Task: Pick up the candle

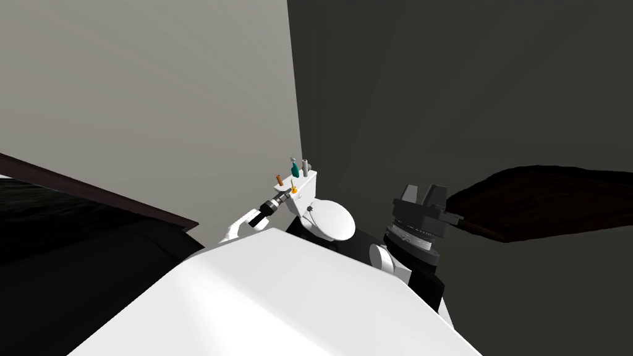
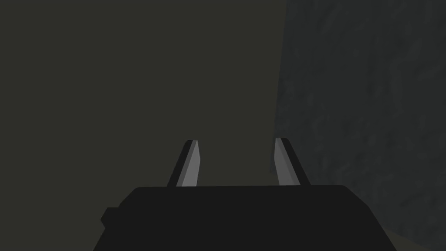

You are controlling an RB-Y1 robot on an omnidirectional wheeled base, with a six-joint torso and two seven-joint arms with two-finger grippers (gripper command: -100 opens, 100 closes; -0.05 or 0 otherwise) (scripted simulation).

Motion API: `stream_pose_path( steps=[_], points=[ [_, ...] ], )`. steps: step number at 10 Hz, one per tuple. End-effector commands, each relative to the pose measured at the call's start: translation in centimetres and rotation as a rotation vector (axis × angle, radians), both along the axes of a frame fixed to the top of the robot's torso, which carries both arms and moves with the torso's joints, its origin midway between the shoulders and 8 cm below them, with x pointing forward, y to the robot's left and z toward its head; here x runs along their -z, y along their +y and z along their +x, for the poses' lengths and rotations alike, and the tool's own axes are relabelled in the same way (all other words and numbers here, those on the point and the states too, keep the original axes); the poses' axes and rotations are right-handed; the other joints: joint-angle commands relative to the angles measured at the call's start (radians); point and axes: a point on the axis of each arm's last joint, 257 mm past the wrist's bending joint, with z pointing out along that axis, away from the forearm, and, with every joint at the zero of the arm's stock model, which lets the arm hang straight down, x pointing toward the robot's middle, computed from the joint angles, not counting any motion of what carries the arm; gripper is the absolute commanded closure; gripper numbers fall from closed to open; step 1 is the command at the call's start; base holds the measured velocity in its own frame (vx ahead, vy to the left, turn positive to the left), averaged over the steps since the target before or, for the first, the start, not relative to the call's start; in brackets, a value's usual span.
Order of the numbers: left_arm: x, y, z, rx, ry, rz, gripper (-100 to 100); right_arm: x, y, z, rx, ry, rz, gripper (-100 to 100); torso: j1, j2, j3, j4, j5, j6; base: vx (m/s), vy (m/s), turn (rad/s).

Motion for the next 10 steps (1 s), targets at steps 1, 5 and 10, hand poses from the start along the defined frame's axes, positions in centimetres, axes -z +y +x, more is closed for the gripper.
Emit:
stream_pose_path(
  steps=[1, 5, 10],
  points=[
    [0.0, 0.0, 0.0, 0.0, 0.0, 0.0, 100, 0.0, 0.0, 0.0, 0.0, 0.0, 0.0, 0, 0.0, 0.0, 0.0, 0.0, 0.0, 0.0, 0.0, 0.0, 0.0],
    [2.8, 0.5, -2.4, 0.015, 0.054, 0.113, -100, 0.0, 0.0, 0.0, 0.0, 0.0, 0.0, 0, 0.004, 0.003, 0.002, 0.001, 0.001, 0.0, -0.027, 0.044, -0.017],
    [2.9, -0.2, -3.8, 0.081, 0.039, 0.319, -100, 0.0, 0.0, 0.0, 0.0, 0.0, 0.0, 0, 0.002, -0.001, 0.0, 0.0, 0.0, 0.0, 0.012, 0.041, -0.021]
  ],
)
